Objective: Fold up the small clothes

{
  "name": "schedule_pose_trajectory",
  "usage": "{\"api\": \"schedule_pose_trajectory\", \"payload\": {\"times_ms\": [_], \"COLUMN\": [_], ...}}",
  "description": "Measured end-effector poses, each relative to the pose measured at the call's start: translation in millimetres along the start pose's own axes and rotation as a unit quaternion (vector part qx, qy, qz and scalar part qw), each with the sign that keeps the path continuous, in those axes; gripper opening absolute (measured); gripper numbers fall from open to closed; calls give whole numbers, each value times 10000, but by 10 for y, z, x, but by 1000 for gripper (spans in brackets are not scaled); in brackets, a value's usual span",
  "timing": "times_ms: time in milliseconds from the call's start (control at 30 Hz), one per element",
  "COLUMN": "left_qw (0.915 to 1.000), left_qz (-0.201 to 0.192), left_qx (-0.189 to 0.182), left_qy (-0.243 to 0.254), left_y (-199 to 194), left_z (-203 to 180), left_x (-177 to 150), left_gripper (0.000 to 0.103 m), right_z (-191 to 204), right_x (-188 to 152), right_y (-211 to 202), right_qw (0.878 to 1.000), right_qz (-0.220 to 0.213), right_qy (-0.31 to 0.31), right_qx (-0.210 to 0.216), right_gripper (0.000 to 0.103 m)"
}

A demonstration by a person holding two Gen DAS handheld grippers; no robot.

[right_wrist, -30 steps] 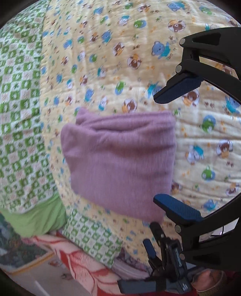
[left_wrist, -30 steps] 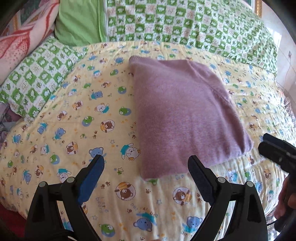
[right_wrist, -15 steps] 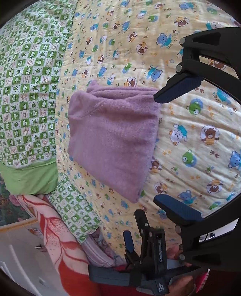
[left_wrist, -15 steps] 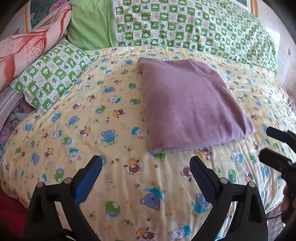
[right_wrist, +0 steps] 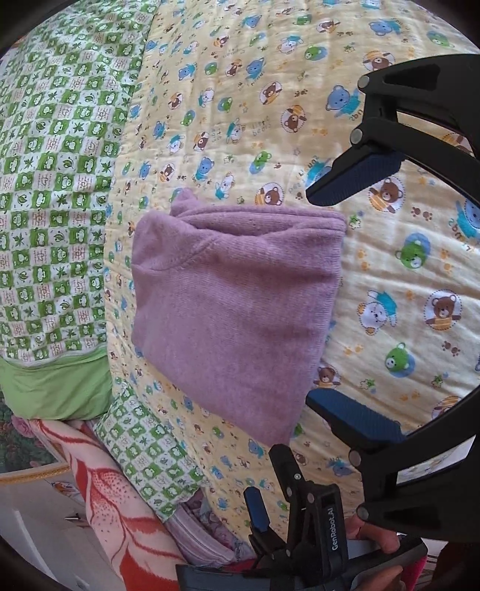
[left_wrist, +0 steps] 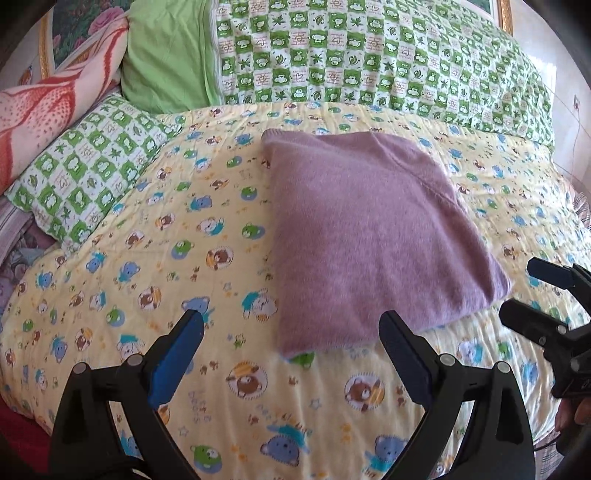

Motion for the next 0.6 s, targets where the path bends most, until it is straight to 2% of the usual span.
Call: {"api": "schedule_pose_trajectory", "payload": {"times_ms": [600], "left_qw": [10000], "left_qz": [-36], "left_qx": [-22], "left_qy": [-41], "left_y": [84], "left_z": [-39], "left_x": [178], "left_gripper": [96], "right_z": [-79], "right_x": [112], "right_y": [155], "right_qw": [9999], "right_qz": [58], "right_qy": [83], "right_qx": [21], "right_gripper": [99]}}
Point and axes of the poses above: each gripper's, at about its wrist camera, not at the fingertips, and y roughly the way its jaws point, z to its left, x to its top, the point moved 6 cm from there along y, roughly the way its jaws point, and after that the axes turned 13 degrees about -z, right-handed, at the moved point
